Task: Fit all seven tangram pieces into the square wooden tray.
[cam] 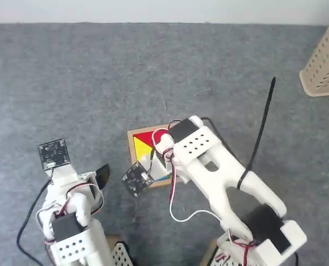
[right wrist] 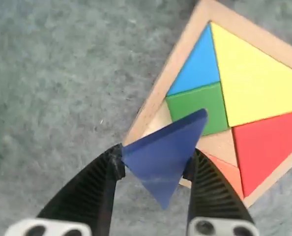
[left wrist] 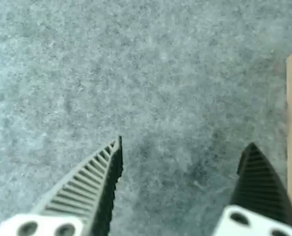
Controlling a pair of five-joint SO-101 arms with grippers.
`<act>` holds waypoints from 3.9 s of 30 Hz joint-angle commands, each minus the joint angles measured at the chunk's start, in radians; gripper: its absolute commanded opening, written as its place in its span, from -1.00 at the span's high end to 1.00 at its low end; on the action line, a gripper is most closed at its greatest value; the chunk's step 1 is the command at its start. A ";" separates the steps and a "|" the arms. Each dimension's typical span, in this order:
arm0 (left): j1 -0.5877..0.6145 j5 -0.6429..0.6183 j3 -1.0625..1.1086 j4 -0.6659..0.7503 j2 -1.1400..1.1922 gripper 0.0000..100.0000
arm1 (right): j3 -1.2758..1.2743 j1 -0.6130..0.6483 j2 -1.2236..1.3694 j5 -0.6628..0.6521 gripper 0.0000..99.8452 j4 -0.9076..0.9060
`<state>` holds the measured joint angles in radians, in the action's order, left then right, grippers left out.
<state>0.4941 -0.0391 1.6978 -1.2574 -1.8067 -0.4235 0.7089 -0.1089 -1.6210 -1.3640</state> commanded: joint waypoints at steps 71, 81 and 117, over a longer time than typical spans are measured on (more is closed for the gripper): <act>0.005 0.002 -0.013 -0.006 -0.014 0.29 | -0.189 -0.130 -0.338 1.287 0.99 0.214; 0.005 0.002 -0.013 -0.006 -0.014 0.29 | -0.265 -0.148 -0.120 1.353 0.99 0.326; 0.005 0.002 -0.013 -0.006 -0.014 0.29 | -0.281 -0.047 -0.196 1.428 0.99 0.302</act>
<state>0.4941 -0.0391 1.6978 -1.2574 -1.8067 -0.6705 0.6628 -0.2348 -0.1803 -1.0480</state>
